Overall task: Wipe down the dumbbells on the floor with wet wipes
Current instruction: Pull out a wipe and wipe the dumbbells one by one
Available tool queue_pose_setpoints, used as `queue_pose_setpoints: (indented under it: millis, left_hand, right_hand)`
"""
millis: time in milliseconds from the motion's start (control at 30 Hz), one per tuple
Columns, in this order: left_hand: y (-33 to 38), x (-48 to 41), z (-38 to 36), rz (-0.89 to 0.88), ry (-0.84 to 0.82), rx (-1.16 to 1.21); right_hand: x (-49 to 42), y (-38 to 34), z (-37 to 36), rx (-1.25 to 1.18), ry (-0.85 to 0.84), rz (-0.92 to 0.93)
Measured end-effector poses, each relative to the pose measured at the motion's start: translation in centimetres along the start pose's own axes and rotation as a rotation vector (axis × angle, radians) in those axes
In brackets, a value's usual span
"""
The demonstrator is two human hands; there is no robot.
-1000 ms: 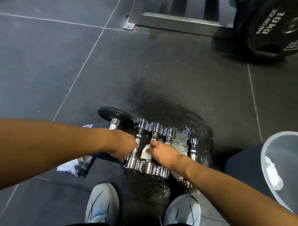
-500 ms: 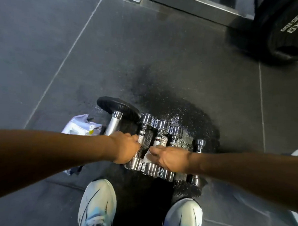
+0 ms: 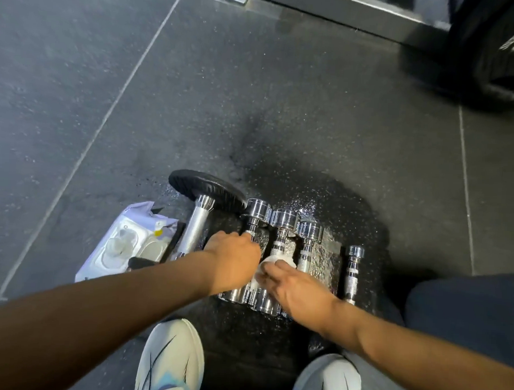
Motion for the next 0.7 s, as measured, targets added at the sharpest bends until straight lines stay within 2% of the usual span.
queue_pose_setpoints:
  millis: [67,167,300,433,700]
  left_hand:
    - [0.1,0.0,0.2,0.021,0.007,-0.035]
    - [0.5,-0.1,-0.1,0.046,0.024,-0.066]
    - [0.9,0.3,-0.4,0.058,0.014,-0.077]
    - [1.0,0.5,-0.5,0.064,0.005,-0.094]
    - [1.6,0.1,0.0,0.084,-0.022,-0.122]
  right_hand:
    - [-0.6,0.8,0.3,0.019,0.056,0.001]
    - [-1.8,2.7,1.6,0.061,0.136,-0.091]
    - [-1.3,2.9,1.2,0.019,0.238,-0.134]
    - [0.0,1.6,0.6,0.005,0.256,-0.053]
    - [-1.3,3.3,0.8,-0.14,0.321,-0.213]
Point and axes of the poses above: each hand's wrist, its own x-axis away from the middle knuckle, its own z-axis out of the back of the hand, y = z × x, the point moved 4 cm from there along -x, towards the middle knuckle, and after that the axes turned 2 degrees about -x, right-handed, at the moved point
